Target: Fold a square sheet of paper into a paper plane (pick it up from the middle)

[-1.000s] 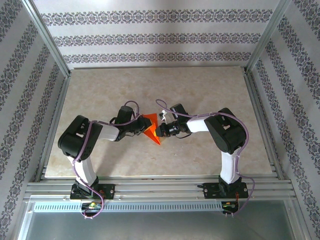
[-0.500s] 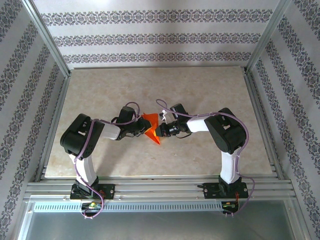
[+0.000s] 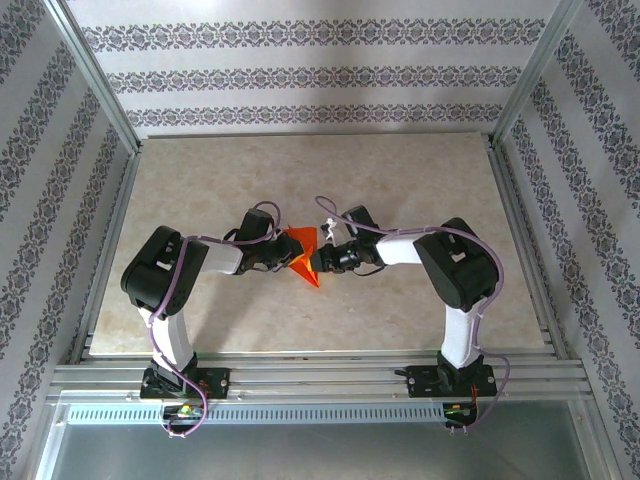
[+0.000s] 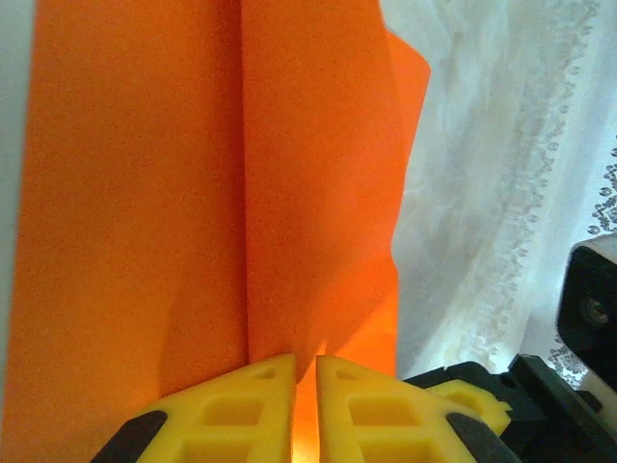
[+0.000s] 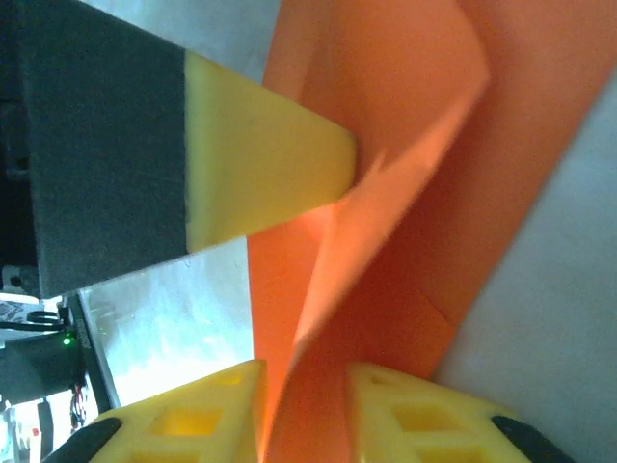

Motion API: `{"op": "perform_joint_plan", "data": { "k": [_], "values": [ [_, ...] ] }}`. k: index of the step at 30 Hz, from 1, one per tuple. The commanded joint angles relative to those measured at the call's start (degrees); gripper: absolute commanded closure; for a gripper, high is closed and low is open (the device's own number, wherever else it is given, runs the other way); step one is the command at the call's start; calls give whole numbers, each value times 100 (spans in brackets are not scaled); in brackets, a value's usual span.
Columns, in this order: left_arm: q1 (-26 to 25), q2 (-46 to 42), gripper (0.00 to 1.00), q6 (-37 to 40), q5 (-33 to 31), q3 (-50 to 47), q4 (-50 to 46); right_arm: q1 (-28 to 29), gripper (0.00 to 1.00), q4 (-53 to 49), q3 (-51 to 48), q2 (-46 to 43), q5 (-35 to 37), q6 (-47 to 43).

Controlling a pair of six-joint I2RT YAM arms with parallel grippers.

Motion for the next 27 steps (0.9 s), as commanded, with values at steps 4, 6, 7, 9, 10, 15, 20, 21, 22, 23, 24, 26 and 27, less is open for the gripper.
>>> {"op": "perform_joint_plan", "data": {
  "k": [4,6,7,9,10,15,20,21,22,23,24,26,27],
  "values": [
    [-24,321,85,187,-394,-121,-696,-366,67,-525,-670,-966,744,406],
    [-24,300,85,201,-394,-118,-737,-355,70,-546,-778,-1333,901,534],
    [-25,298,85,211,-407,-111,-758,-321,71,-592,-782,-1491,953,603],
    [-25,300,85,223,-415,-102,-800,-203,74,-636,-765,-1709,1084,708],
    [-26,310,85,223,-422,-94,-814,-111,76,-671,-733,-1777,1194,753],
    [-38,344,85,223,-391,-86,-801,402,80,-815,-395,-1670,1629,923],
    [-34,341,85,223,-367,-99,-775,774,76,-1034,-105,-1420,2054,1089],
    [-33,341,85,223,-355,-96,-773,823,76,-1044,-52,-1378,2046,1095],
    [-33,349,85,225,-344,-94,-766,871,77,-1047,13,-1318,1994,1096],
    [-44,350,85,223,-337,-86,-758,907,79,-1036,69,-1246,1927,1107],
    [-34,356,85,223,-330,-90,-751,915,81,-999,119,-1194,1882,1133],
    [-37,367,85,231,-312,-83,-740,930,84,-912,241,-1053,1760,1170],
    [-36,374,85,232,-310,-73,-748,938,84,-925,299,-992,1728,1174]
  ]
}}
